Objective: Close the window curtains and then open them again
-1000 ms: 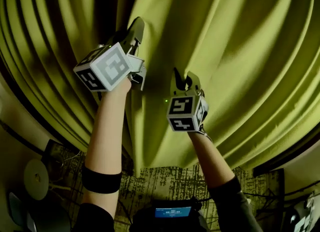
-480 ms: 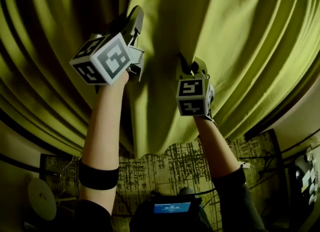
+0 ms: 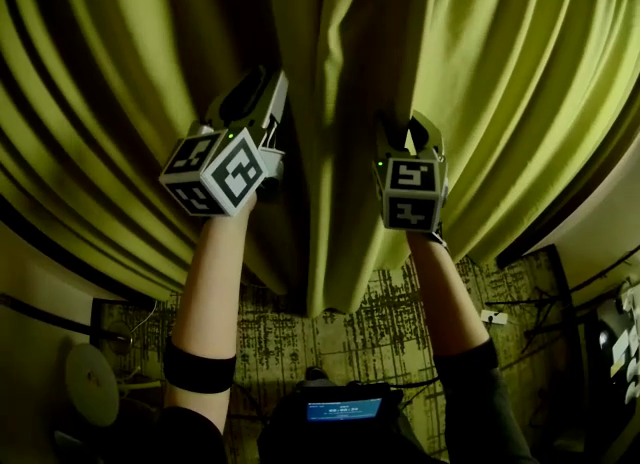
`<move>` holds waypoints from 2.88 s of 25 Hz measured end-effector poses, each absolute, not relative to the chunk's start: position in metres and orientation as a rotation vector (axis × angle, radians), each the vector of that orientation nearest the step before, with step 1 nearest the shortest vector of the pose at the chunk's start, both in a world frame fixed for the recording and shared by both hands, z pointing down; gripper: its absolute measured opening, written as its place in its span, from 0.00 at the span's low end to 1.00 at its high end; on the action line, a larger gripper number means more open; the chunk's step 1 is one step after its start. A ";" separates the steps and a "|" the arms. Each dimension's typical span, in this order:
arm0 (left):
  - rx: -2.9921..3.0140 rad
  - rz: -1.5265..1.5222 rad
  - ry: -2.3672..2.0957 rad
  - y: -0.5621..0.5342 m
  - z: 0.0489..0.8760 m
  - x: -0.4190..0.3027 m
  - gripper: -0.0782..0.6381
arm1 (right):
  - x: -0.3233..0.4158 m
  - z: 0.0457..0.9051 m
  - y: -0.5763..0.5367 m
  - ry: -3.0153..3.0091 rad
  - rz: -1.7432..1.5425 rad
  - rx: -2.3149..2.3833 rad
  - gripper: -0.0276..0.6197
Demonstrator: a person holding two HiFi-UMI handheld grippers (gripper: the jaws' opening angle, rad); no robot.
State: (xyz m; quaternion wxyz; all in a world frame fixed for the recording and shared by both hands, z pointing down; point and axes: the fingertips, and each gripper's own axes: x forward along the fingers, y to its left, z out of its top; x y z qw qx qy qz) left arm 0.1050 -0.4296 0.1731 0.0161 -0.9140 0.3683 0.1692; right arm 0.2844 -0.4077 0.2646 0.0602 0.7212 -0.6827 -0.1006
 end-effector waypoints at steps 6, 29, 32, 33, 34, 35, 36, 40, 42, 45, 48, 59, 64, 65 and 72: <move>-2.851 0.359 1.287 -0.389 0.263 0.072 0.27 | 0.324 0.302 -0.355 -2.020 -0.235 2.255 0.29; -2.872 -0.346 1.772 -0.250 0.523 -0.055 0.21 | 0.265 0.565 -0.219 -2.150 0.387 1.822 0.12; -2.869 -0.381 1.793 -0.240 0.542 -0.092 0.14 | 0.229 0.581 -0.209 -2.132 0.419 1.797 0.08; -2.867 -0.388 1.796 -0.237 0.547 -0.108 0.11 | 0.216 0.586 -0.207 -2.124 0.422 1.796 0.07; -2.869 -0.392 1.799 -0.236 0.550 -0.124 0.10 | 0.202 0.590 -0.205 -2.116 0.425 1.794 0.07; -2.874 -0.395 1.805 -0.234 0.554 -0.140 0.10 | 0.188 0.592 -0.203 -2.109 0.428 1.791 0.07; -2.881 -0.397 1.812 -0.232 0.558 -0.154 0.10 | 0.175 0.594 -0.200 -2.104 0.430 1.786 0.07; -2.905 -0.402 1.823 -0.227 0.572 -0.201 0.10 | 0.134 0.604 -0.190 -2.088 0.459 1.787 0.07; -2.917 -0.408 1.820 -0.224 0.578 -0.223 0.10 | 0.114 0.609 -0.186 -2.079 0.480 1.796 0.07; -2.931 -0.421 1.814 -0.222 0.585 -0.251 0.10 | 0.089 0.621 -0.179 -2.054 0.516 1.807 0.07; -2.950 -0.430 1.799 -0.223 0.590 -0.269 0.10 | 0.069 0.628 -0.173 -2.029 0.552 1.812 0.07; -2.978 -0.405 1.866 -0.198 0.601 -0.286 0.10 | 0.072 0.634 -0.144 -1.972 0.617 1.810 0.07; -2.976 -0.399 1.933 -0.175 0.610 -0.267 0.10 | 0.096 0.639 -0.136 -1.999 0.618 1.796 0.07; -2.976 -0.405 1.933 -0.170 0.611 -0.260 0.10 | 0.101 0.640 -0.134 -1.998 0.620 1.796 0.07; -2.994 -0.443 1.914 -0.152 0.609 -0.220 0.10 | 0.130 0.648 -0.120 -2.020 0.647 1.798 0.07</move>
